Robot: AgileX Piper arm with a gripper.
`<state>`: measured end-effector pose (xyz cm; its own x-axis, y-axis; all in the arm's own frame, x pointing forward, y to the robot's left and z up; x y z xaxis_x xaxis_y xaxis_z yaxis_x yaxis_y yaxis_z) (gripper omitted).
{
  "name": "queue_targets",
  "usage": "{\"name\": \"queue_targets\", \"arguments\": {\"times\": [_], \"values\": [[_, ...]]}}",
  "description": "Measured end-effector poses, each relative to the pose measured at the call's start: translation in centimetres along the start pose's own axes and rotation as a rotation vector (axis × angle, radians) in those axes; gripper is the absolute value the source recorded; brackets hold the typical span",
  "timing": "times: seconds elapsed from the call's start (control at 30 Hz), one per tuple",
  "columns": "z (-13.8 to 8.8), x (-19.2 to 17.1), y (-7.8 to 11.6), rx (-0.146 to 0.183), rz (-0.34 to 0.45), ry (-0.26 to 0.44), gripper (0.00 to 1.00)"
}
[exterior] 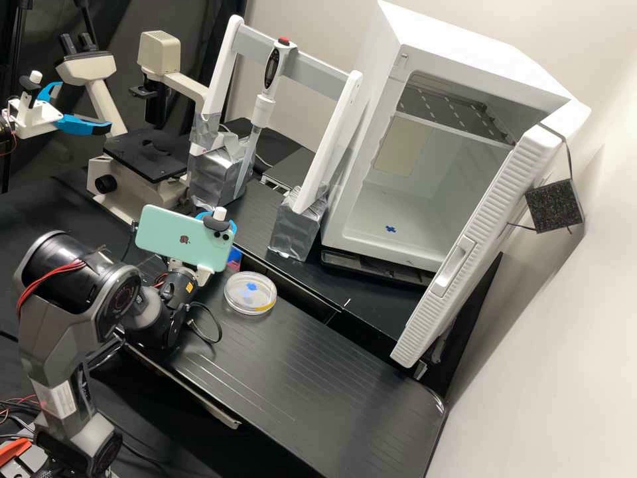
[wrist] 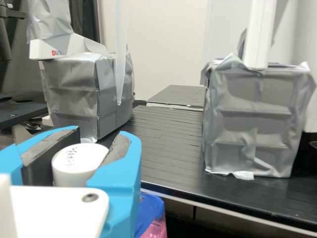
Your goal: Close the bottle
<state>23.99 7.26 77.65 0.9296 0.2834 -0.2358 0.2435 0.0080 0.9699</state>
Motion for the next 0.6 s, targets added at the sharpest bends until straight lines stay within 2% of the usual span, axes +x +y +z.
{"name": "queue_targets", "arguments": {"times": [0.27,0.6], "values": [[0.36,0.25,-0.27,0.004,-0.012,-0.013,0.00],[-0.03,1.03,0.35,-0.004,0.002,-0.001,0.00]]}}
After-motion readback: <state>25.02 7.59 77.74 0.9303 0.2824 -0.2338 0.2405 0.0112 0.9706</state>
